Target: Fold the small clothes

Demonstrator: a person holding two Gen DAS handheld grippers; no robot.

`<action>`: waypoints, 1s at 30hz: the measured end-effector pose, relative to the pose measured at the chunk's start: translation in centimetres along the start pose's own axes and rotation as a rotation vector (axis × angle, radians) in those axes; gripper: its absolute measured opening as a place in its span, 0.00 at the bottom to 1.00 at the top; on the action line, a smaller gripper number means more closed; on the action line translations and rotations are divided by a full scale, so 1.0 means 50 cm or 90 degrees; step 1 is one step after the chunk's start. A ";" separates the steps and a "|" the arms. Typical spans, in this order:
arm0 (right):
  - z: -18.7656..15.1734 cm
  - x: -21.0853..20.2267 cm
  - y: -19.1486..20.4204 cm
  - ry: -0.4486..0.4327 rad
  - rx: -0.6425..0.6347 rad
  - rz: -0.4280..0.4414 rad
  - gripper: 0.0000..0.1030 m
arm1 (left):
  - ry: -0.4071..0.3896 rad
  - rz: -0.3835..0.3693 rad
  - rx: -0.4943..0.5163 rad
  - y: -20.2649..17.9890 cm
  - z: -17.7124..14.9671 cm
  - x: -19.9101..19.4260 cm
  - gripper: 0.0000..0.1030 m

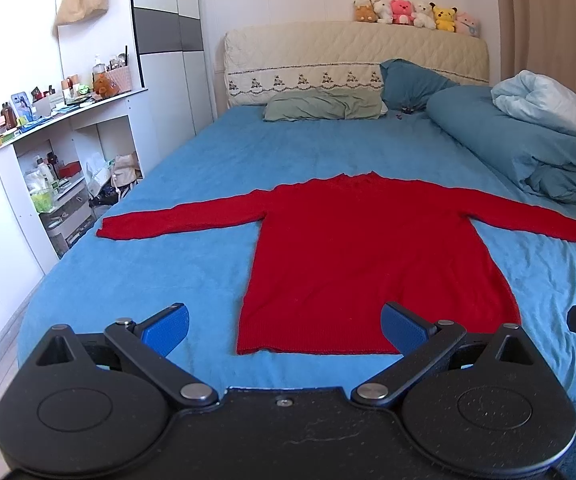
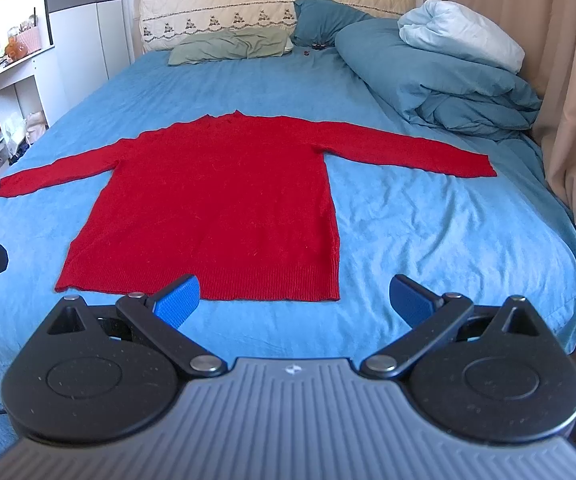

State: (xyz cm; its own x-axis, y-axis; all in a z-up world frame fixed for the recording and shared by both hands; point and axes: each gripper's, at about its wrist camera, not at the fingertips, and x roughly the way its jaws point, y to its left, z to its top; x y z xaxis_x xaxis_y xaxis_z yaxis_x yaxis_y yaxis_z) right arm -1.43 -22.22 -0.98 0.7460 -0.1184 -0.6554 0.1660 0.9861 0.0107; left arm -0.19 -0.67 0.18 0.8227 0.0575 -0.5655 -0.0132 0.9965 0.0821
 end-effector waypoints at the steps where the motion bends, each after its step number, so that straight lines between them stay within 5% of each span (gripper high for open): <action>1: -0.001 0.000 0.001 -0.001 0.001 0.000 1.00 | -0.001 0.000 0.000 0.000 0.000 0.000 1.00; 30: 0.005 -0.009 0.008 -0.001 -0.004 0.006 1.00 | -0.011 0.003 0.006 -0.005 -0.002 -0.006 1.00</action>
State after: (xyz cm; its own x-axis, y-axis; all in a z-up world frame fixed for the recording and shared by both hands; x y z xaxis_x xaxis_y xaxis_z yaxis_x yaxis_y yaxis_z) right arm -1.55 -21.80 -0.50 0.7484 -0.1098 -0.6541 0.1550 0.9879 0.0115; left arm -0.49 -0.93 0.28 0.8327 0.0613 -0.5503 -0.0123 0.9957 0.0923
